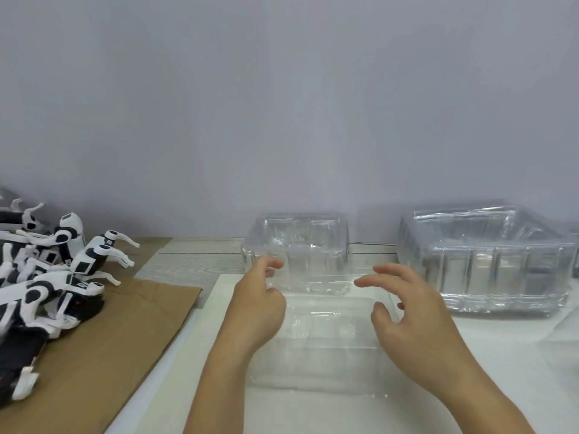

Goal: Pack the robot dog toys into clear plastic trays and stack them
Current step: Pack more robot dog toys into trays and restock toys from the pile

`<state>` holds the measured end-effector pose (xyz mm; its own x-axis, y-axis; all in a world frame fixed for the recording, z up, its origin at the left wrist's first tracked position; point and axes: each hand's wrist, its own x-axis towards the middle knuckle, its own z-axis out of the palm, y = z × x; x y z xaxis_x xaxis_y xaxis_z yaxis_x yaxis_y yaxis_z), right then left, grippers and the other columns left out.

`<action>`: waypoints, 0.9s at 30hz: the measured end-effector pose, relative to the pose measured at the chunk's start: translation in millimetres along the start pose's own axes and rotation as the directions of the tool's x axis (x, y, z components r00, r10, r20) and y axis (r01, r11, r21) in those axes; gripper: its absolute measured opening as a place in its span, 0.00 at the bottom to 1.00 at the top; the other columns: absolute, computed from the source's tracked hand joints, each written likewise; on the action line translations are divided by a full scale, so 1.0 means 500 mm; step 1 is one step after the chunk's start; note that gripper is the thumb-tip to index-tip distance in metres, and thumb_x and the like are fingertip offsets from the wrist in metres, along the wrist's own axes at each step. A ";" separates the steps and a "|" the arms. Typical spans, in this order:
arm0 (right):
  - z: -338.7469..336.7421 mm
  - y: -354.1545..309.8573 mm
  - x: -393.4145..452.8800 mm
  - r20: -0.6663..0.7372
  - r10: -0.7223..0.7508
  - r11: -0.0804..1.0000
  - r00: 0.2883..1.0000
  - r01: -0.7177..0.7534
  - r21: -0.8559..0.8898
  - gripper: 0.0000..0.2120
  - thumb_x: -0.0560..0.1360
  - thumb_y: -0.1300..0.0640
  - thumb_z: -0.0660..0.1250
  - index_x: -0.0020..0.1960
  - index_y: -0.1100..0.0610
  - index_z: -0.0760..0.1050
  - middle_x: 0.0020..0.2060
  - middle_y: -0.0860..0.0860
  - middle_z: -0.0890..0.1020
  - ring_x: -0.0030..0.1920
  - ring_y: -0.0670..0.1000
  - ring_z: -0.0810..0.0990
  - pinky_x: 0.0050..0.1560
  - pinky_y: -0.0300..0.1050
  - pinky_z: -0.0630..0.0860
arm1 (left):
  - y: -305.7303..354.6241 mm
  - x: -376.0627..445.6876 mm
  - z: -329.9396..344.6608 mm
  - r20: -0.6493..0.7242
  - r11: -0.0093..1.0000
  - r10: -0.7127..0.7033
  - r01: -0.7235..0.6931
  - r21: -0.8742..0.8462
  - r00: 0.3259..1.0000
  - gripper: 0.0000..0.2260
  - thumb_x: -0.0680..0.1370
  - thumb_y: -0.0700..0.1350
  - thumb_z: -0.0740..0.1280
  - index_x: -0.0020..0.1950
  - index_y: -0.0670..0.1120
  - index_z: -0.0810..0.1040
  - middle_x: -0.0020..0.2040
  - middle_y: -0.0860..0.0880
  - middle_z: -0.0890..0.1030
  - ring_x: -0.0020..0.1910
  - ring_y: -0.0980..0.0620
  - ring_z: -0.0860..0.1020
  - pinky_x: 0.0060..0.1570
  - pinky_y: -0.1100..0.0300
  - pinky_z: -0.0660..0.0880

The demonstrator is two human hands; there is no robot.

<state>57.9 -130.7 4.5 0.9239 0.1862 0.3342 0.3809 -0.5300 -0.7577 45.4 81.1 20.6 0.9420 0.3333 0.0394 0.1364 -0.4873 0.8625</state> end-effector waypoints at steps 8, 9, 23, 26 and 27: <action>0.003 0.008 0.003 -0.007 0.018 0.999 1.000 -0.018 0.050 0.22 0.74 0.65 0.65 0.47 0.35 0.78 0.60 0.35 0.71 0.61 0.37 0.71 0.57 0.42 0.70 | 0.010 -0.004 0.005 -0.162 0.998 0.041 -0.033 0.055 0.986 0.16 0.79 0.36 0.58 0.62 0.52 0.74 0.63 0.53 0.75 0.57 0.56 0.72 0.49 0.65 0.67; 0.003 0.006 0.002 -0.009 0.024 0.998 1.000 -0.023 0.062 0.22 0.74 0.65 0.65 0.46 0.35 0.78 0.60 0.35 0.72 0.61 0.37 0.71 0.58 0.43 0.70 | 0.014 -0.006 0.002 -0.221 0.995 0.053 -0.034 0.090 0.974 0.14 0.80 0.39 0.59 0.62 0.52 0.75 0.62 0.53 0.76 0.55 0.56 0.73 0.51 0.62 0.67; 0.001 -0.003 0.001 -0.005 0.069 0.991 0.998 -0.068 0.111 0.21 0.73 0.68 0.68 0.45 0.39 0.80 0.59 0.42 0.75 0.59 0.47 0.73 0.60 0.50 0.70 | -0.078 0.106 -0.237 -0.189 0.310 -0.071 0.202 0.929 0.979 0.18 0.79 0.46 0.60 0.69 0.48 0.68 0.71 0.43 0.69 0.71 0.39 0.65 0.66 0.46 0.65; 0.000 -0.007 0.002 0.006 0.086 0.989 0.996 -0.086 0.117 0.21 0.73 0.67 0.68 0.45 0.39 0.80 0.60 0.42 0.75 0.60 0.49 0.73 0.60 0.54 0.71 | -0.091 0.134 -0.308 -0.313 0.182 -0.091 0.325 0.928 0.945 0.26 0.79 0.51 0.63 0.74 0.49 0.59 0.76 0.41 0.58 0.74 0.34 0.58 0.69 0.43 0.63; 0.000 -0.009 0.002 0.008 0.091 0.989 0.996 -0.091 0.119 0.21 0.73 0.67 0.68 0.44 0.39 0.80 0.60 0.42 0.75 0.60 0.49 0.73 0.61 0.54 0.71 | -0.096 0.146 -0.332 -0.364 0.224 -0.115 0.381 0.897 0.924 0.27 0.78 0.55 0.64 0.74 0.51 0.59 0.77 0.41 0.56 0.74 0.33 0.58 0.69 0.43 0.63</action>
<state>57.3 -128.2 8.3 0.9550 0.1437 0.2596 0.2966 -0.4425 -0.8463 56.4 262.8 65.8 0.7433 0.6579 0.1210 0.6647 -0.7059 -0.2446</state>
